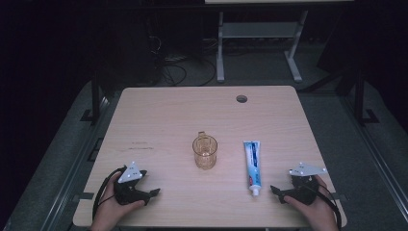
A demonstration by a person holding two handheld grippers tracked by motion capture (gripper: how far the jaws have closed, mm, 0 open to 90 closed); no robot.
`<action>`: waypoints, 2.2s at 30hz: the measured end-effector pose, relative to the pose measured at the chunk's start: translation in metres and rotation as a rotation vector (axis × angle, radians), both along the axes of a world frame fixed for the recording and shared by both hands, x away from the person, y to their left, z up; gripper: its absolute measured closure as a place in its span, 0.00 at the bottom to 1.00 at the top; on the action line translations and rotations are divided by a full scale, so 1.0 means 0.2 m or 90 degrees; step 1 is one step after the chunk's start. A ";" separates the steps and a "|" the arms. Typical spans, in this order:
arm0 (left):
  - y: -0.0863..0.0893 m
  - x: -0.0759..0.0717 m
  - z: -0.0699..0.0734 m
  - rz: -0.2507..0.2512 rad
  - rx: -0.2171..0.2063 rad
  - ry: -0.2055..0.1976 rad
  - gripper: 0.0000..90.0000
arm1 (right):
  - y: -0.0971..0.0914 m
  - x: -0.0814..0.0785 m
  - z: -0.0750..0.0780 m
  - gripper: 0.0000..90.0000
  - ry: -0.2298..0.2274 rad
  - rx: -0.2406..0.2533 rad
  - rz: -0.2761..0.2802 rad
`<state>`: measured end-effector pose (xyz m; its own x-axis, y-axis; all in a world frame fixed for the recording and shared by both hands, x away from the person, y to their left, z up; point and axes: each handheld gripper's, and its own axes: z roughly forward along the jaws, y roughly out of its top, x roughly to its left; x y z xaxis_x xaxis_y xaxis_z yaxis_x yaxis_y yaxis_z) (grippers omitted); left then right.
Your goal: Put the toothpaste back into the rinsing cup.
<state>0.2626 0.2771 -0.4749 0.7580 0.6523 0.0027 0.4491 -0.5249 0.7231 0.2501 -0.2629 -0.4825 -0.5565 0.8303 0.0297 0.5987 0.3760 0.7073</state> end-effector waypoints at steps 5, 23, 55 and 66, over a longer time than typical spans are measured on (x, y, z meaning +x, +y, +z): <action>0.00 0.00 0.00 -0.001 0.002 -0.001 0.15 | 0.00 0.00 0.00 0.07 -0.004 0.000 0.004; 0.00 0.00 0.00 0.002 0.001 -0.001 0.15 | -0.02 -0.05 0.08 0.70 -0.012 0.060 0.011; -0.01 0.01 0.00 0.003 -0.001 -0.001 0.15 | 0.23 0.02 0.24 1.00 0.021 0.149 0.075; -0.01 0.01 0.00 0.003 0.000 -0.001 0.15 | 0.39 0.05 0.23 1.00 0.028 0.139 0.117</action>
<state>0.2645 0.2746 -0.4750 0.7549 0.6559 0.0045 0.4502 -0.5232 0.7236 0.2604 -0.1848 -0.4374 -0.6915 0.6865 0.2248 0.5668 0.3228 0.7580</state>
